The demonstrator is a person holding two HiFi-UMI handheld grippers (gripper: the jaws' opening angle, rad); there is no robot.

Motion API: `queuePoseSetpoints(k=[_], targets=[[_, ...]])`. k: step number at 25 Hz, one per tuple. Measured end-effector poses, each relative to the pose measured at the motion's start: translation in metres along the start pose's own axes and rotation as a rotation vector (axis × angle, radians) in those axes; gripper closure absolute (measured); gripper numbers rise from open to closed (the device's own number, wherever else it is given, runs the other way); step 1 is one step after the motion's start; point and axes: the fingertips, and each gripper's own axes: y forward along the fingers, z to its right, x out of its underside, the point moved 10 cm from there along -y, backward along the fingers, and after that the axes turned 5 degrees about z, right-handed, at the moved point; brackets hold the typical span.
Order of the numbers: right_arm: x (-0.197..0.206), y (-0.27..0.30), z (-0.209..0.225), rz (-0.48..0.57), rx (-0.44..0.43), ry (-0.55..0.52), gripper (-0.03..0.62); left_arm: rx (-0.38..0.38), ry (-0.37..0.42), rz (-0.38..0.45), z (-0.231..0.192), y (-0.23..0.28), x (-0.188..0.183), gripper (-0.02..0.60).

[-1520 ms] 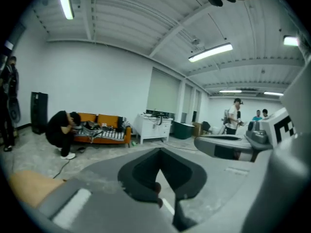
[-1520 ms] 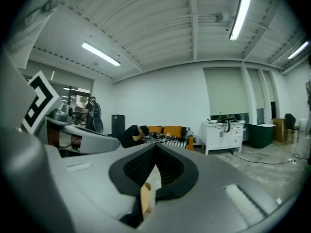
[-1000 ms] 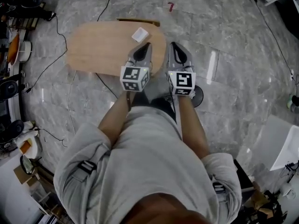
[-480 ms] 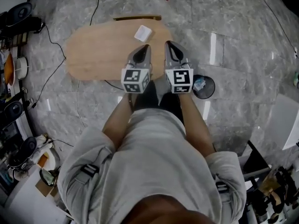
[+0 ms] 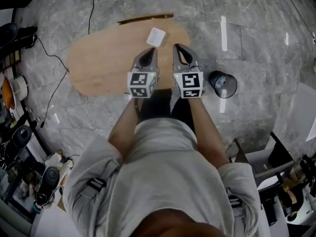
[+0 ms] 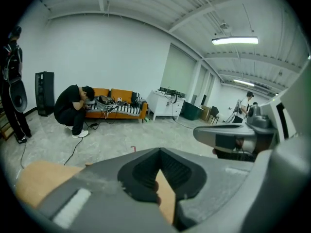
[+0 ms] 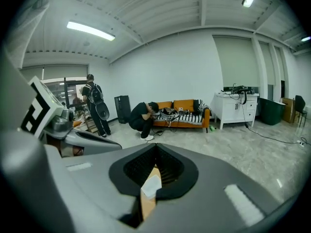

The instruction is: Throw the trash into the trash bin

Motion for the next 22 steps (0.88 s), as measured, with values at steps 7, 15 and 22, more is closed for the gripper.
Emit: queuePoseSetpoints(k=[7, 15, 22], targets=[[0.048, 0.058, -0.009, -0.097, 0.015, 0.018, 0.586, 0.093, 0.079, -0.122, -0.059, 0.056, 0.033, 0.563], [0.104, 0.112, -0.021, -0.139, -0.018, 0.082, 0.586, 0.084, 0.121, -0.238, -0.100, 0.107, 0.089, 0.563], [0.152, 0.129, -0.018, -0.190, -0.007, 0.129, 0.586, 0.075, 0.087, -0.468, -0.138, 0.144, 0.141, 0.562]])
